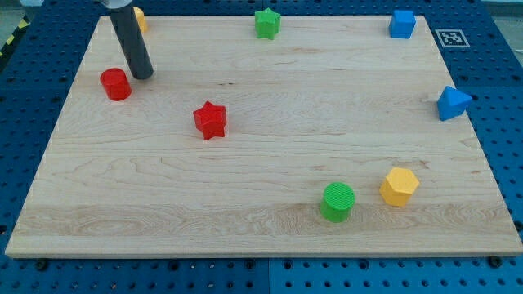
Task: Move the red circle a bit center left
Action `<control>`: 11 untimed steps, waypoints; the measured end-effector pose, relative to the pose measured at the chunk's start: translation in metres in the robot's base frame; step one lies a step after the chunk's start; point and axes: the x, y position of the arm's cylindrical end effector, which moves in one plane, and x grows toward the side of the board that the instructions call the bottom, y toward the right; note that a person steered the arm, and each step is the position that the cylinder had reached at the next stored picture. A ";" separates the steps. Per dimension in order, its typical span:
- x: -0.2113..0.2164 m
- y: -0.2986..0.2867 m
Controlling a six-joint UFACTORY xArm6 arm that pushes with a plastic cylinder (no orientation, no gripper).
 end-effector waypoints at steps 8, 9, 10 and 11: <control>0.023 0.039; 0.040 0.025; 0.053 0.008; 0.057 0.002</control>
